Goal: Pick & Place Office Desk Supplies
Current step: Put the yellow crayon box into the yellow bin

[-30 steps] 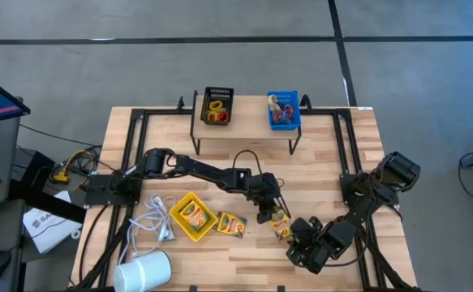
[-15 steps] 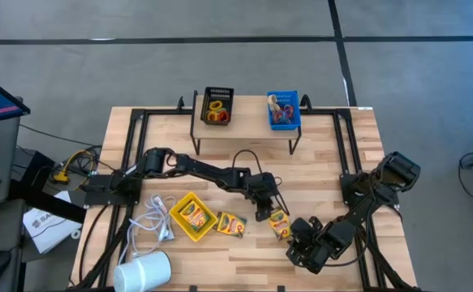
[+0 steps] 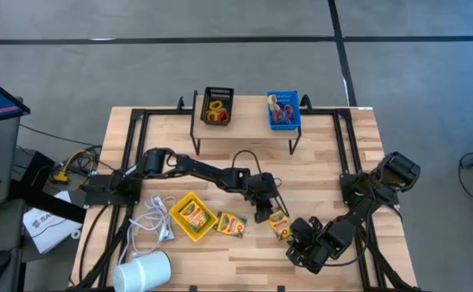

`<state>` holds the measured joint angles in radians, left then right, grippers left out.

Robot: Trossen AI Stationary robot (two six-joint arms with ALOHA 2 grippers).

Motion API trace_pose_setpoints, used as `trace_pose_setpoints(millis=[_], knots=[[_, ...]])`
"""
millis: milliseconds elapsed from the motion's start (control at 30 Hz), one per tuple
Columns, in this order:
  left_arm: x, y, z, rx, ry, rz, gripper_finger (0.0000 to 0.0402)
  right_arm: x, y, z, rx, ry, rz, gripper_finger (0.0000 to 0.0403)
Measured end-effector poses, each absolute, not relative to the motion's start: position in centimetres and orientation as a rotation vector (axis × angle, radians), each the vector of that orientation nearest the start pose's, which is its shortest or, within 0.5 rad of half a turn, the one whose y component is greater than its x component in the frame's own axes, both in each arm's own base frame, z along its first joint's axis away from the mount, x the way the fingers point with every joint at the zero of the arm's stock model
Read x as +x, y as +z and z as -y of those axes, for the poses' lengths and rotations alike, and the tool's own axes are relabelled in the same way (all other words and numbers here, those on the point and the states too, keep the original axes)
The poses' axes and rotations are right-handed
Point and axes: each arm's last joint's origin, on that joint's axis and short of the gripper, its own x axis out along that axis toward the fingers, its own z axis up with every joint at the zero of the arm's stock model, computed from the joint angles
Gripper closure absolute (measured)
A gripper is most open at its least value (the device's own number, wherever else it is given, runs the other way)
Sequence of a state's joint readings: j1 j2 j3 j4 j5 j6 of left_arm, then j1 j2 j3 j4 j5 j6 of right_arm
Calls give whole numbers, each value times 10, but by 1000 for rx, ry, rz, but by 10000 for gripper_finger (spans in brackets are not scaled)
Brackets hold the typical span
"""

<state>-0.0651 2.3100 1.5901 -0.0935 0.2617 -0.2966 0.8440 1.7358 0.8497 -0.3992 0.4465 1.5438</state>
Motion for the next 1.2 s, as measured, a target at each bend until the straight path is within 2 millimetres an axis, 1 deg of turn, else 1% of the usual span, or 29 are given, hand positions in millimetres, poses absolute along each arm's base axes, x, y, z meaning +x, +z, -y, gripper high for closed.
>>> trace_pose_setpoints(millis=[233,400,467,500,567,600,733,833,900,967,1067,1200], knots=[[485,113,49,-348,-206,-851,276,203,122,-209,616,-469,-968,253],[486,113,49,-334,-192,-845,282,203,122,-209,617,-469,-967,253],[486,113,48,-314,-199,-842,303,203,122,-209,618,-469,-967,253],[486,113,48,-310,-202,-840,320,203,122,-209,617,-468,-967,253],[486,113,48,-289,-212,-835,368,203,122,-210,616,-468,-967,253],[486,113,49,-281,-216,-833,384,203,122,-210,616,-467,-967,253],[487,114,49,-267,-216,-817,398,203,122,-210,613,-465,-968,253],[488,117,49,-259,-220,-799,400,202,122,-210,608,-464,-970,253],[488,123,49,-253,-225,-782,400,200,122,-212,596,-461,-971,253],[486,136,49,-248,-232,-762,401,195,123,-213,579,-462,-968,253],[482,159,48,-221,-224,-734,401,187,130,-216,560,-459,-938,253],[469,192,45,-168,-139,-749,401,171,145,-220,531,-476,-884,253]])
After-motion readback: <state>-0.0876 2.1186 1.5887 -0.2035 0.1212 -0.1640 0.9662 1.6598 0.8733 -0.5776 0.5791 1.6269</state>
